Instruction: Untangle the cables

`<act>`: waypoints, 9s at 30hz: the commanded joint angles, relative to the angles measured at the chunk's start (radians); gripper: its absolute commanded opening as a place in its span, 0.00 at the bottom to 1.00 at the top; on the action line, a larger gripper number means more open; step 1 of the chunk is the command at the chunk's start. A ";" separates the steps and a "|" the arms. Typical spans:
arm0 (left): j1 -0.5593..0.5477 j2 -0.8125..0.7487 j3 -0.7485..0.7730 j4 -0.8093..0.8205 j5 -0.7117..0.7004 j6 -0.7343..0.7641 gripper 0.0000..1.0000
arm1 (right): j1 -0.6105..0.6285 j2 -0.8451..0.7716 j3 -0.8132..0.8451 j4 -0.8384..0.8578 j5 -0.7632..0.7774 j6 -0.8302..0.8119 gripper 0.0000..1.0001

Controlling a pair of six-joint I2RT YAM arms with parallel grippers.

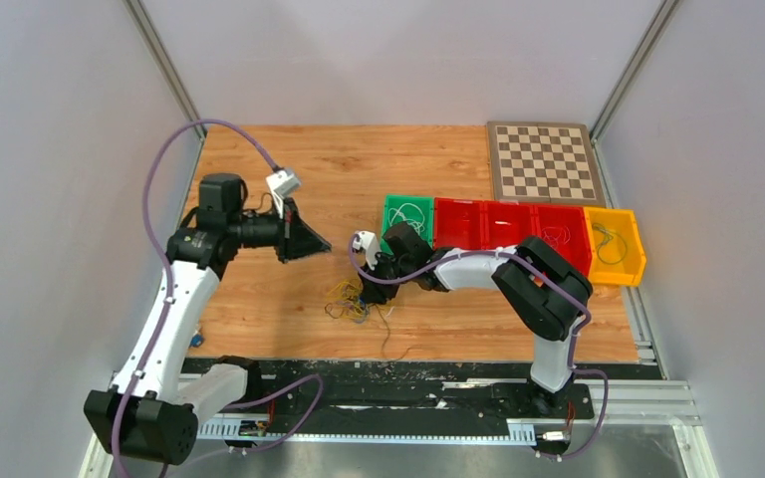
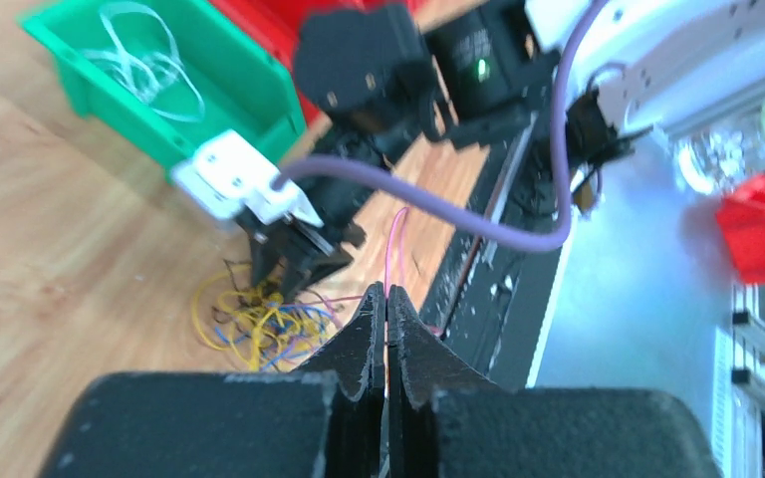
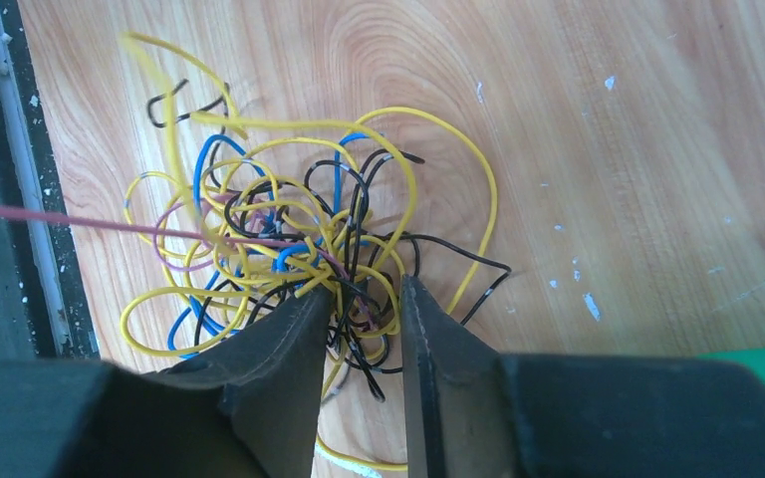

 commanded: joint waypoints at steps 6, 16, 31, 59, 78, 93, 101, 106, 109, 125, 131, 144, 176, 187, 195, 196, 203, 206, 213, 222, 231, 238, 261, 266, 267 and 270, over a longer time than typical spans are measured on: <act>0.234 0.002 0.414 0.209 0.233 -0.361 0.00 | 0.008 0.017 -0.062 -0.041 0.043 -0.041 0.32; 0.409 0.187 0.856 0.866 0.199 -0.931 0.00 | 0.007 0.021 -0.082 -0.044 0.030 -0.057 0.33; 0.466 0.415 1.255 0.963 0.033 -1.053 0.00 | 0.006 -0.036 -0.058 -0.123 0.000 -0.064 0.45; 0.094 0.151 0.429 1.006 0.174 -1.005 0.00 | -0.067 -0.380 0.677 -0.345 -0.144 -0.031 0.85; 0.092 0.212 0.383 1.224 0.115 -1.225 0.00 | -0.068 -0.376 0.680 -0.262 -0.221 -0.015 0.16; 0.129 0.212 0.232 0.782 0.063 -0.917 0.00 | -0.229 -0.450 0.751 -0.163 -0.057 0.114 0.00; -0.127 0.326 0.300 0.857 0.093 -0.909 0.00 | -0.245 -0.459 0.748 -0.145 -0.057 0.172 0.00; -0.158 0.387 0.339 0.933 0.099 -0.957 0.00 | -0.338 -0.502 0.699 -0.154 -0.054 0.216 0.00; -0.156 0.405 0.355 1.034 0.106 -1.022 0.00 | -0.418 -0.536 0.673 -0.260 -0.112 0.162 0.10; -0.156 0.393 0.401 1.074 0.130 -1.072 0.00 | -0.360 -0.783 0.124 -0.252 -0.222 -0.133 1.00; -0.156 0.396 0.396 1.181 0.169 -1.162 0.00 | -0.305 -0.742 -0.009 -0.035 -0.160 -0.236 0.97; -0.136 0.381 0.358 1.243 0.188 -1.236 0.00 | -0.283 -0.658 -0.026 0.218 -0.187 -0.136 0.25; -0.333 0.506 0.463 0.515 0.036 -0.552 0.37 | -0.590 -0.754 0.256 -0.019 -0.178 0.409 0.00; -0.140 0.471 0.448 0.440 0.007 -0.461 0.82 | -0.951 -0.899 0.157 -0.221 -0.292 0.252 0.00; -0.125 0.457 0.375 0.444 0.022 -0.445 0.81 | -1.253 -0.844 0.251 -0.348 -0.425 0.114 0.00; -0.125 0.458 0.375 0.446 0.023 -0.446 0.81 | -1.273 -0.831 0.260 -0.359 -0.427 0.097 0.00; -0.125 0.490 0.382 0.455 0.042 -0.447 0.80 | -1.319 -0.707 0.267 -0.373 -0.404 0.005 0.00; -0.125 0.495 0.384 0.442 0.043 -0.431 0.80 | -1.334 -0.654 0.255 -0.373 -0.391 -0.063 0.00; -0.124 0.485 0.365 0.431 0.031 -0.403 0.79 | -1.354 -0.631 0.085 -0.393 -0.314 -0.370 0.00; -0.119 0.474 0.327 0.418 0.021 -0.383 0.79 | -1.402 -0.563 -0.009 -0.430 -0.199 -0.586 0.00; -0.115 0.490 0.315 0.378 0.009 -0.358 0.79 | -1.322 -0.310 0.082 -0.565 -0.163 -0.615 0.00; -0.097 0.492 0.307 0.251 -0.012 -0.262 0.80 | -1.234 -0.219 0.184 -0.643 -0.095 -0.596 0.30; -0.302 0.269 -0.068 -0.167 -0.289 0.677 0.77 | -0.885 -0.620 0.175 -1.009 -0.305 -0.441 0.92; -0.303 0.350 -0.076 -0.040 -0.342 0.663 0.72 | -0.715 -0.645 0.055 -0.737 -0.372 -0.345 0.79; -0.302 0.387 -0.069 -0.018 -0.348 0.652 0.71 | -0.685 -0.658 0.020 -0.666 -0.366 -0.328 0.77; -0.302 0.469 -0.039 -0.005 -0.340 0.591 0.68 | -0.602 -0.703 -0.082 -0.493 -0.314 -0.303 0.75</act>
